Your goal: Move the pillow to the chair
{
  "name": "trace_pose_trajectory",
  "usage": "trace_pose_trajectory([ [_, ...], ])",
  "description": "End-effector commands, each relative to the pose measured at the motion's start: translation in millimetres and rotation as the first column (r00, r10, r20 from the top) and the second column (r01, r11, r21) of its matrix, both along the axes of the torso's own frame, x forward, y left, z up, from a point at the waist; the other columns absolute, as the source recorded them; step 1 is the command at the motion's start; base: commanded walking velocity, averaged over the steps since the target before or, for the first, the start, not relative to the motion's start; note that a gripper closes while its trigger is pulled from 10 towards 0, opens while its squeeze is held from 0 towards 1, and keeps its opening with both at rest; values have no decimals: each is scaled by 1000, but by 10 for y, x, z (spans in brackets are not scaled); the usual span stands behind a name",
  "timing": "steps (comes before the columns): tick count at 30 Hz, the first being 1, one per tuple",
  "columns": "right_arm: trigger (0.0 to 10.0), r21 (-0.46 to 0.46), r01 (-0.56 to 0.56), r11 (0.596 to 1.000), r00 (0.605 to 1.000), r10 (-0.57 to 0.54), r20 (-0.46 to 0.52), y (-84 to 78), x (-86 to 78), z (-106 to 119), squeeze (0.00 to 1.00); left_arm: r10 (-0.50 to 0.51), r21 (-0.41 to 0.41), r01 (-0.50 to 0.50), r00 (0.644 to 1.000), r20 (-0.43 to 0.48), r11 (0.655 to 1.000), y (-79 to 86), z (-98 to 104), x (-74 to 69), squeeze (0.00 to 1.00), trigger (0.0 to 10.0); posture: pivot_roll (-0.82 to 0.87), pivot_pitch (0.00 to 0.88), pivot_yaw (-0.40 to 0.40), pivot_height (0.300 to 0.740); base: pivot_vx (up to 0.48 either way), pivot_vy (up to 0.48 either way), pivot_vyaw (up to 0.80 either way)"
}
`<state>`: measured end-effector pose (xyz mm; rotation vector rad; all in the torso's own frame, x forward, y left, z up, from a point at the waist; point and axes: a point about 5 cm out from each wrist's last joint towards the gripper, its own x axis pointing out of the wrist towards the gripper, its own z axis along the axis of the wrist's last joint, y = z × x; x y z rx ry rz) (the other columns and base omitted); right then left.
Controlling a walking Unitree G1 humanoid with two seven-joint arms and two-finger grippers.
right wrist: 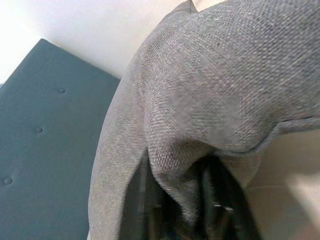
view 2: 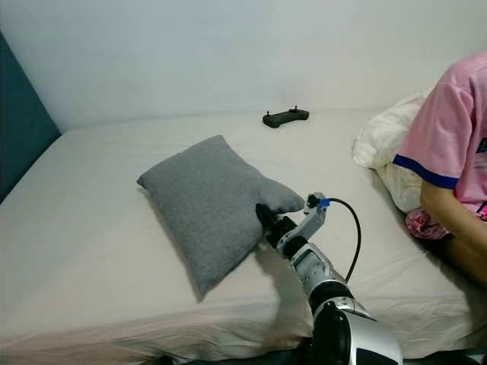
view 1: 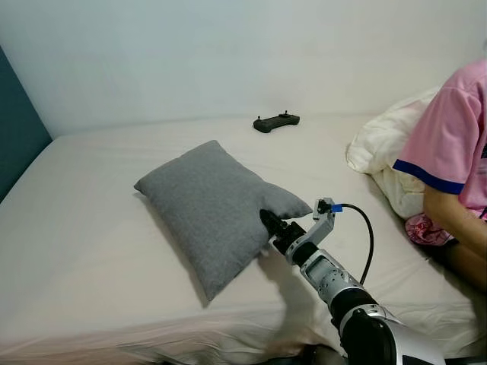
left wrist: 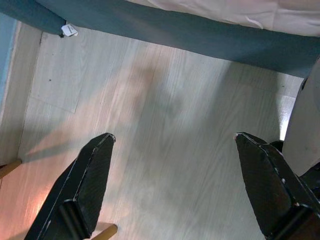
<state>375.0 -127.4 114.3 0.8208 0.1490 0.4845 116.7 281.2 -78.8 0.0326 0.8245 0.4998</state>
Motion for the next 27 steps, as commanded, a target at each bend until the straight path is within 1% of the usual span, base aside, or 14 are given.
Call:
trace_pose_trajectory([
  [1,0,-26,-33,999,999,33,-5,65,-37,-61,0,-8,2,8,1000,-23,1000,15,-10,-30,0,10000,150,170,-5,402,0,0,0],
  [4,0,-39,-61,997,998,62,3,84,-61,-85,0,-5,0,5,1000,-14,1000,4,-2,17,0,10000,142,165,-7,402,0,0,0],
  [6,0,-28,-150,988,987,152,59,159,-115,-99,0,10,3,-10,1000,1,1000,11,18,74,0,10000,133,153,-17,407,0,0,0],
  [7,0,-28,-150,988,987,152,59,159,-115,-99,0,10,3,-10,1000,1,1000,11,18,74,0,10000,133,153,-17,407,0,0,0],
  [11,0,-9,-278,961,954,277,115,312,-209,-134,0,31,8,-31,999,21,999,35,52,155,0,10000,122,135,-26,426,0,0,0],
  [13,0,-6,-296,955,948,295,123,339,-224,-139,0,35,8,-36,999,24,999,37,57,168,0,10000,122,135,-26,431,0,0,0],
  [14,0,0,-330,944,935,327,141,389,-248,-140,0,54,6,-54,998,20,999,44,58,178,0,10000,115,127,-28,436,0,0,0],
  [16,0,0,-330,944,935,327,141,389,-248,-140,0,54,6,-54,998,20,999,44,58,178,0,10000,115,127,-28,436,0,0,0],
  [17,0,9,-408,913,898,400,184,512,-301,-125,0,110,-26,-110,994,-7,994,44,40,184,0,10000,101,106,-38,445,0,0,0],
  [20,0,10,-433,901,884,423,199,556,-317,-116,0,128,-41,-129,992,-21,991,38,30,186,0,10000,100,102,-39,450,0,0,0],
  [21,0,3,-453,892,872,442,212,590,-327,-103,0,133,-42,-134,990,-38,990,28,20,185,0,10000,97,91,-42,455,-480,0,0],
  [22,0,3,-453,892,872,442,212,590,-327,-103,0,133,-42,-134,990,-38,990,28,20,185,0,10000,97,91,-42,455,-480,0,0],
  [25,0,-2,-478,879,853,465,236,629,-323,-56,0,111,-26,-112,992,-55,993,7,14,196,0,10000,95,66,-54,464,-480,0,0],
  [27,0,-7,-496,868,838,481,258,647,-312,-7,0,71,-5,-72,995,-76,997,-21,5,199,0,10000,100,53,-63,474,0,0,0],
])
